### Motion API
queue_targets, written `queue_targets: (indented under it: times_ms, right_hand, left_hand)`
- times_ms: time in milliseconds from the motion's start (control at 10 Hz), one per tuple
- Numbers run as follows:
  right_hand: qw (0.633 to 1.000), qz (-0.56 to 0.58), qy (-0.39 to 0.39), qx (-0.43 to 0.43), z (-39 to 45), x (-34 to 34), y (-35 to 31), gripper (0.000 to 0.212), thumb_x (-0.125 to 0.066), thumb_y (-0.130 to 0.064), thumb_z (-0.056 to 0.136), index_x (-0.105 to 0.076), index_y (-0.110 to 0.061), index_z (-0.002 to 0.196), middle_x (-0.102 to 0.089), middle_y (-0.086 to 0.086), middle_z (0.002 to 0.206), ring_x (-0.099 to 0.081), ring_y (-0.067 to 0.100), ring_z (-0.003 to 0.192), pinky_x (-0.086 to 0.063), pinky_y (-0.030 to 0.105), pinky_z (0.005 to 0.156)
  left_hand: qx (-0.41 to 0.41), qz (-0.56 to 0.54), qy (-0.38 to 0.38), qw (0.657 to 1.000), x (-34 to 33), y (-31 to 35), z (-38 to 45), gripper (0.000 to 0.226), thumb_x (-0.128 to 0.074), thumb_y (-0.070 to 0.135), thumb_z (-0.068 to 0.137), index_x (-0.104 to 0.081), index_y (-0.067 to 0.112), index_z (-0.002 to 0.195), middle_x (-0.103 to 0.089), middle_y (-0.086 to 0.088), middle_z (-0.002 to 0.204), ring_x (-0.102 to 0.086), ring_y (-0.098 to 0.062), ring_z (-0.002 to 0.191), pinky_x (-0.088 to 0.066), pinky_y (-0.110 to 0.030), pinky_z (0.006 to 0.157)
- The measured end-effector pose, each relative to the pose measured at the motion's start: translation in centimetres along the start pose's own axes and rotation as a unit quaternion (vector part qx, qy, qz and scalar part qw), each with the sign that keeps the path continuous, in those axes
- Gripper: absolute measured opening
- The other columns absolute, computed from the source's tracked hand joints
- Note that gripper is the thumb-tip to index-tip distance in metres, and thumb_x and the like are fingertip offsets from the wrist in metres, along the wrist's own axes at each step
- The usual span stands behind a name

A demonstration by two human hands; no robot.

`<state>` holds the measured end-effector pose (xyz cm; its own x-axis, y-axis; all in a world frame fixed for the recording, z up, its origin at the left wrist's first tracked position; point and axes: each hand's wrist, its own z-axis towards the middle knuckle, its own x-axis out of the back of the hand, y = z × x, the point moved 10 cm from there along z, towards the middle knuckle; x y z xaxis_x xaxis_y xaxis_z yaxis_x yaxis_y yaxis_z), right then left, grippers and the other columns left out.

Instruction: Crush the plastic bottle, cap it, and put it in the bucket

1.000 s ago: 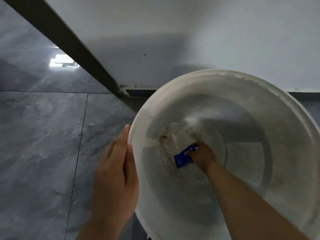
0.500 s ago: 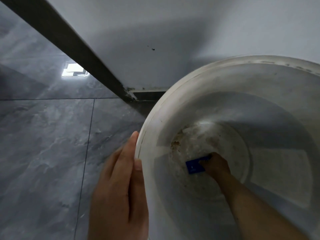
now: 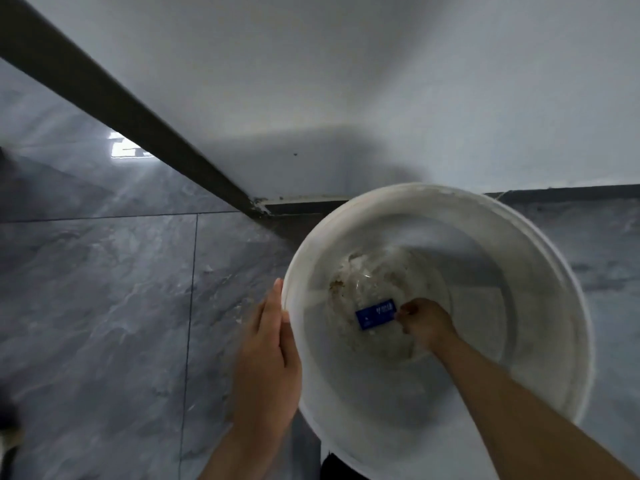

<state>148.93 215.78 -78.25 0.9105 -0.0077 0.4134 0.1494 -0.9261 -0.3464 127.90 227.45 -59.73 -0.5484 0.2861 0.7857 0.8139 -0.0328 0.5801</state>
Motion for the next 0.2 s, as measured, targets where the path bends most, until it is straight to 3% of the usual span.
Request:
queue_targets:
  times_ms: [100,200]
  right_hand:
    - [0.999,0.026,-0.017,0.005,-4.3,2.1,-1.9,0.026,-0.051,-0.015,0.09,-0.064,0.003,0.104,-0.069,0.023,0.106,-0.064,0.034,0.098,-0.05,0.033,0.082]
    - [0.999,0.03,-0.007,0.02,-8.7,5.0,-3.6,0.024,-0.051,-0.014,0.09,-0.065,0.002,0.101,-0.068,0.025,0.103,-0.064,0.033,0.095,-0.053,0.043,0.091]
  left_hand:
    - [0.018,-0.011,-0.049,0.999,0.2,0.8,0.2,0.043,-0.033,0.016,0.094,-0.04,0.022,0.136,-0.059,0.006,0.112,-0.052,-0.005,0.091,-0.037,0.005,0.071]
    - [0.043,-0.007,-0.103,0.994,1.0,2.1,0.3,0.04,-0.031,0.011,0.095,-0.043,0.016,0.132,-0.062,-0.006,0.12,-0.059,-0.019,0.105,-0.043,-0.018,0.086]
